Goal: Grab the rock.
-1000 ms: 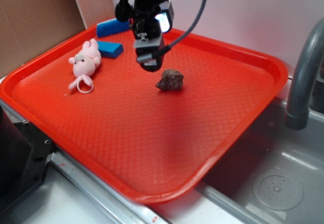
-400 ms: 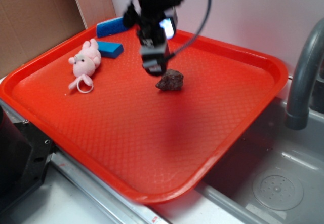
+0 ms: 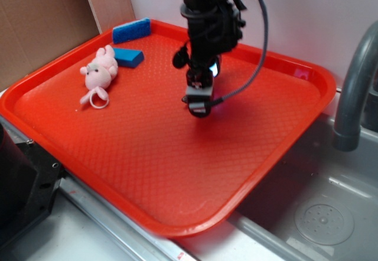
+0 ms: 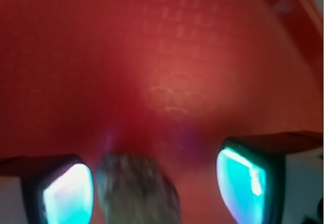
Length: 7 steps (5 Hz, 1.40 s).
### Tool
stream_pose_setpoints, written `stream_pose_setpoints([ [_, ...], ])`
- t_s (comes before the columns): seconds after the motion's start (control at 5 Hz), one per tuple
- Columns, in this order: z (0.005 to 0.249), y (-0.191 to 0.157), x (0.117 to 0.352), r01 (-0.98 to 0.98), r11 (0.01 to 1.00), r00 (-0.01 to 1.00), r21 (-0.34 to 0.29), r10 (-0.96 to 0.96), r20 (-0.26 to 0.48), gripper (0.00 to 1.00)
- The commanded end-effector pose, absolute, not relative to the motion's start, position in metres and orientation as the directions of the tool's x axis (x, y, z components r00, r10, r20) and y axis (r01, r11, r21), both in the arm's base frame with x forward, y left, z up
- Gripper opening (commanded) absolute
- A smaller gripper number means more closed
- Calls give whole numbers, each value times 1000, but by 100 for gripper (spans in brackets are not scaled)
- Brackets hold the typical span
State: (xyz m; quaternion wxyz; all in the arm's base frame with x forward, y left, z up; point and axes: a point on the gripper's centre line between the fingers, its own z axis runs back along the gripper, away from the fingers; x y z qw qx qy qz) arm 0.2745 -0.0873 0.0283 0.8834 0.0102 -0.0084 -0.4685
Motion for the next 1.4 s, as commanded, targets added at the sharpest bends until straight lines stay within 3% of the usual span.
stream_pose_setpoints([
  [0.0, 43, -106, 274, 839, 544, 543, 11, -839, 26, 0],
  [0.2, 65, -106, 265, 841, 541, 540, 27, -841, 35, 0],
  [0.6, 142, -92, 229, 748, 657, 649, 97, -754, 103, 0],
  [0.8, 166, -81, 208, 561, 823, 815, 91, -569, 112, 0],
  [1.0, 184, -64, 192, 342, 939, 935, 26, -343, 89, 0],
  [1.2, 193, -58, 185, 100, 994, 994, 31, -102, 48, 0],
])
